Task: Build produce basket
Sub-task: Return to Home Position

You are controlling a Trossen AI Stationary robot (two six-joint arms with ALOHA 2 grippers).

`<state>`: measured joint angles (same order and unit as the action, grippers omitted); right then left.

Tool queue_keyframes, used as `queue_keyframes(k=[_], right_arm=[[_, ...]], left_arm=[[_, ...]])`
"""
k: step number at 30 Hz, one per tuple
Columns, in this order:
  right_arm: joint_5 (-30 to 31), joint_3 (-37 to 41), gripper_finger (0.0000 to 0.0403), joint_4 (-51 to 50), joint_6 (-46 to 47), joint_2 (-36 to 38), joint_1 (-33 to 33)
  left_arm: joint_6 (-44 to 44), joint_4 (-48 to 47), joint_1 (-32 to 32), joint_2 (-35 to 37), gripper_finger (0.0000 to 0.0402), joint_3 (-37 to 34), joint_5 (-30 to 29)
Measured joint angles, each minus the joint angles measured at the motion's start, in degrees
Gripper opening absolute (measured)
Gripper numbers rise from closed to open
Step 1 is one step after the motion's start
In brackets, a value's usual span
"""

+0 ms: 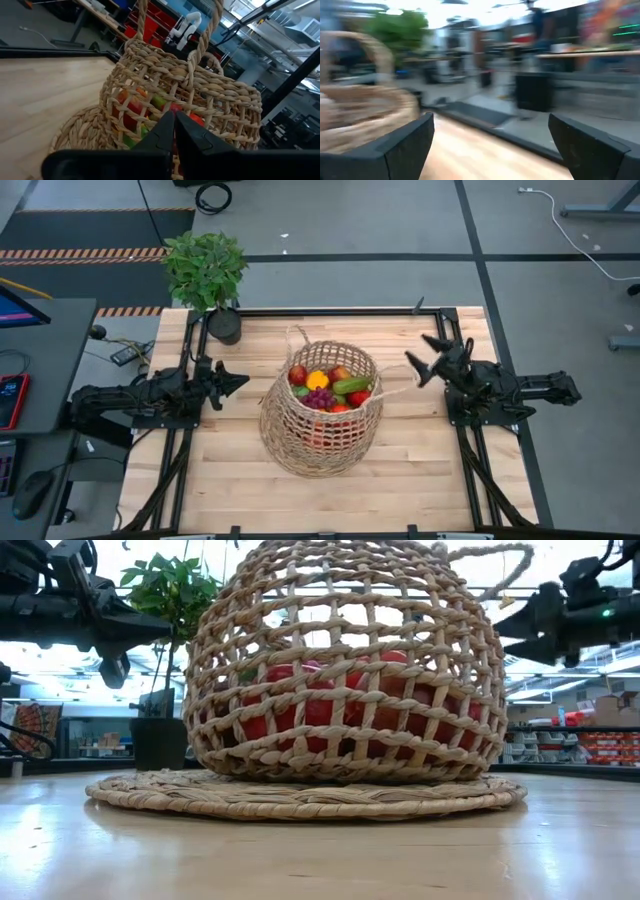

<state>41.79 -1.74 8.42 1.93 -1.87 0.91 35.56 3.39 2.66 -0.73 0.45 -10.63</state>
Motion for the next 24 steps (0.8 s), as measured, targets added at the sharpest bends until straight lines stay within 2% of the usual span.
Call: queue_keyframes(k=[4,7,12,19,24], right_arm=[[11.61,0.15,0.0396,-0.17,-2.76,0.0,0.0],[17.03,1.4,0.0396,-2.29,-0.66,0.0,-0.02],[13.77,1.4,0.0396,-5.38,4.86,-0.49,0.21],[7.02,1.4,0.0396,-4.88,1.39,-3.17,3.17],[6.41,1.4,0.0396,-4.63,0.92,-5.77,5.09]], left_arm=[[-0.22,0.07,0.0,0.0,0.0023,-0.01,-0.01],[-0.21,0.1,0.0,0.0,0.0028,-0.01,0.0],[-0.24,0.13,0.0,0.0,0.0026,-0.02,-0.01],[-0.22,0.21,0.0,0.0,0.0019,-0.03,0.0],[-0.23,0.25,0.0,0.0,0.0026,-0.03,0.0]])
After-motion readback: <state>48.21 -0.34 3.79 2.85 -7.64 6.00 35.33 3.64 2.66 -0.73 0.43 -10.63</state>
